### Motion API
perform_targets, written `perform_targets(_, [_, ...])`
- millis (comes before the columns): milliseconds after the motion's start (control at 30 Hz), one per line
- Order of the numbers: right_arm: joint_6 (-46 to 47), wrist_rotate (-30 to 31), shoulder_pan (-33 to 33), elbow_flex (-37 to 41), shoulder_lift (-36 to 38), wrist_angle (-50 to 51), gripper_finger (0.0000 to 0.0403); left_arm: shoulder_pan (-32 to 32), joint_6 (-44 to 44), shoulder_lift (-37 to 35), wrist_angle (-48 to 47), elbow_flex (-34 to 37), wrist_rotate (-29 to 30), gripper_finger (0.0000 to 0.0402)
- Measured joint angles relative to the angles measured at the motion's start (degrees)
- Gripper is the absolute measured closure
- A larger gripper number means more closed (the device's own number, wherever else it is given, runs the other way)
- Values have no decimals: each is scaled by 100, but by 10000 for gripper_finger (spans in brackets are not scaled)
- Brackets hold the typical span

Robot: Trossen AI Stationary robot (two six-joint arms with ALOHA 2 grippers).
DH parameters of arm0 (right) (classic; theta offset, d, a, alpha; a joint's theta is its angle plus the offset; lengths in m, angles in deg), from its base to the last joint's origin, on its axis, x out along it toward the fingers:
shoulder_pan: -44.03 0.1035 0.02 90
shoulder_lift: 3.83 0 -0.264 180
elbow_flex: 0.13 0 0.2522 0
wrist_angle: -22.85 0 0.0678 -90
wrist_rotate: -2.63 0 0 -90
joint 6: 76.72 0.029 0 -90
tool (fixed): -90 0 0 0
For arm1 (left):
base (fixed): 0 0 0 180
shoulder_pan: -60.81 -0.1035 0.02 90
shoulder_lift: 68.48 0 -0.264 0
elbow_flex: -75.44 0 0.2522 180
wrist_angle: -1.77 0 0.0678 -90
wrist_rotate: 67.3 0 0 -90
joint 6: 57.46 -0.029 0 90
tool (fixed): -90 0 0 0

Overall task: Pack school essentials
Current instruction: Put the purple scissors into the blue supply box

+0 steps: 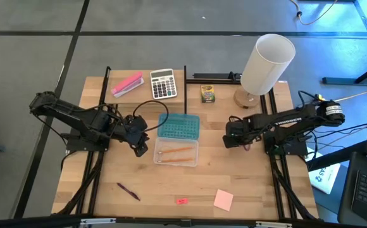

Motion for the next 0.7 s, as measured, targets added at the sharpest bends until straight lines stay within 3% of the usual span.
perform_targets(533, [56,91,0,462,18,-450,231,-1,0,0,2,0,-1,324])
perform_targets(700, [62,134,0,474,16,-423,252,0,0,0,2,0,0,324])
